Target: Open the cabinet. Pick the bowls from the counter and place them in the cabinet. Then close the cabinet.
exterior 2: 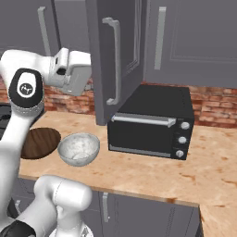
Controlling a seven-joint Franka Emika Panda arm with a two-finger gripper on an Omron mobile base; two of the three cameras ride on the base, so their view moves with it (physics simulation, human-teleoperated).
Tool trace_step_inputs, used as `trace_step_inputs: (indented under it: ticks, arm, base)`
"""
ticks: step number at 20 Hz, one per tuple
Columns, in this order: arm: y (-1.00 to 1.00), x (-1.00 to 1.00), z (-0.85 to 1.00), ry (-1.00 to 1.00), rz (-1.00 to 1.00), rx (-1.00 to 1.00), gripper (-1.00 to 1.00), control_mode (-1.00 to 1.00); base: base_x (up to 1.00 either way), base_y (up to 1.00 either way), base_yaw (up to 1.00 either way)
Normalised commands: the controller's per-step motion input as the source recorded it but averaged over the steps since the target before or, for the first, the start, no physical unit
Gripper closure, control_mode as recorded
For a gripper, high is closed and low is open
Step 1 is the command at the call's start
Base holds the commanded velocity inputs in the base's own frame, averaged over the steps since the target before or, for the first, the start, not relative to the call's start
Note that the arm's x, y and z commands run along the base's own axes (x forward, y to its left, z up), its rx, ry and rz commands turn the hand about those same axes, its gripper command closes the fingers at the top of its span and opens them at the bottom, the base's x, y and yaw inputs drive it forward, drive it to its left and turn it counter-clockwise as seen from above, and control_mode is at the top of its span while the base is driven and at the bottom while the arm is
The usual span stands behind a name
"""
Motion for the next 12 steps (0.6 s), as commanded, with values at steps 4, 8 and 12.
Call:
trace_step_inputs:
  ticks: [4,8,12]
  arm:
    - [-0.52,0.00,-0.21,0.00,-0.16,-0.01,-1.00,-1.00]
    - [-0.56,0.00,-0.20,0.00,-0.12,-0.02,-1.00,-1.00]
    - [-0.38,0.01,-0.19,0.00,-0.04,0.00,-1.00,-1.00]
  base:
    - [0.00,0.00,0.00]
    - [0.00,0.00,0.00]
    - [0.00,0.00,0.00]
